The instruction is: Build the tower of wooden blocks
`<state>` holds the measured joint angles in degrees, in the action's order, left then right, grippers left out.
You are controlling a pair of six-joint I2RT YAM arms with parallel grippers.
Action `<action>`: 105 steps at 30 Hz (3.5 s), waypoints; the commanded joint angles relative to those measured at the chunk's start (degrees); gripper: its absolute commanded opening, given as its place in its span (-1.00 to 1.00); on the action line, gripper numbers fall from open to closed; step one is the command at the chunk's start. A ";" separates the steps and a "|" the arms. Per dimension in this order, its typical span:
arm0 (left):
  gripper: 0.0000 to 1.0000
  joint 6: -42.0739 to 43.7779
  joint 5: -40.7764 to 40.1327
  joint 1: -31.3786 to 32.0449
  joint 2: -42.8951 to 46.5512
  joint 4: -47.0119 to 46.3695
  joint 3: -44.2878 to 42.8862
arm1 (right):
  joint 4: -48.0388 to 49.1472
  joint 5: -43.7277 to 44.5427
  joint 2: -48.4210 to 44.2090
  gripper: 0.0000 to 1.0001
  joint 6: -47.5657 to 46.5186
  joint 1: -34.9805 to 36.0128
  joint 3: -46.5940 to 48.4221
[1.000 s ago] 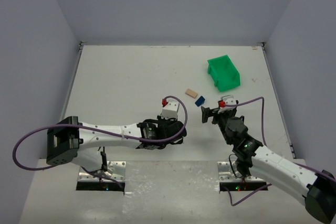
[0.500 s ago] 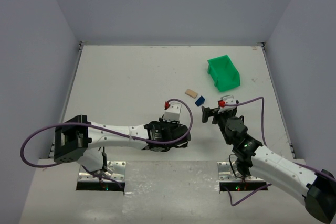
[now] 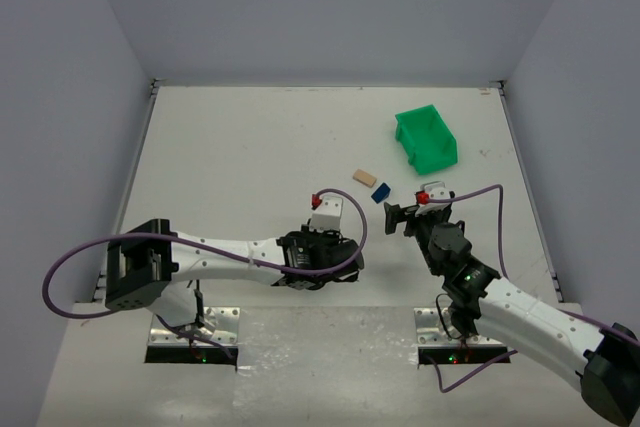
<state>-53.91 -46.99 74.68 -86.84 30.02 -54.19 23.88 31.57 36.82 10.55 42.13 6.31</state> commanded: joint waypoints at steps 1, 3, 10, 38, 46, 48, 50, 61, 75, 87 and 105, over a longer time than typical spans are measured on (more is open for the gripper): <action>-1.00 -0.12 -1.59 0.53 -1.08 -1.43 -1.42 | 2.29 1.59 -0.10 0.97 -0.09 -0.12 1.60; -1.00 -0.09 -1.73 0.53 -1.43 -1.37 -1.56 | 2.28 1.59 -0.17 0.97 -0.09 -0.12 1.60; -0.99 -0.21 -1.85 0.56 -1.96 -1.36 -1.70 | 2.25 1.53 -0.26 0.97 -0.15 -0.12 1.52; -0.92 -0.90 -2.08 0.56 -2.53 -1.89 -2.01 | 2.23 1.98 -0.09 0.97 -0.17 -0.14 1.54; -0.92 -1.38 -1.71 0.56 -2.90 -1.72 -2.23 | 2.22 2.18 -0.36 0.97 -0.18 -0.12 1.43; -0.92 -1.46 -1.70 0.56 -3.07 -1.80 -2.32 | 2.22 2.18 -0.43 0.97 -0.09 -0.12 1.34; -0.92 -1.55 -1.70 0.56 -3.16 -1.72 -2.40 | 2.22 2.18 -0.52 0.97 -0.17 -0.12 1.34; -0.90 -1.53 -1.62 0.56 -3.51 -1.66 -2.87 | 2.22 2.44 -0.52 0.97 -0.23 -0.12 1.34; -0.86 -3.71 -2.06 0.56 -3.20 0.24 -3.05 | 2.22 2.53 -0.25 0.97 -0.17 -0.28 1.43; -0.76 -4.92 -1.96 0.50 -4.41 1.60 -3.96 | 2.23 2.74 -0.40 0.97 -0.17 -0.24 1.34; -0.58 -5.54 -1.56 0.56 -4.18 2.12 -3.87 | 2.23 2.92 -0.38 0.97 0.05 -0.42 1.25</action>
<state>-58.82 -47.35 74.70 -91.31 32.62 -56.25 23.88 33.01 36.80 10.52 42.10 6.32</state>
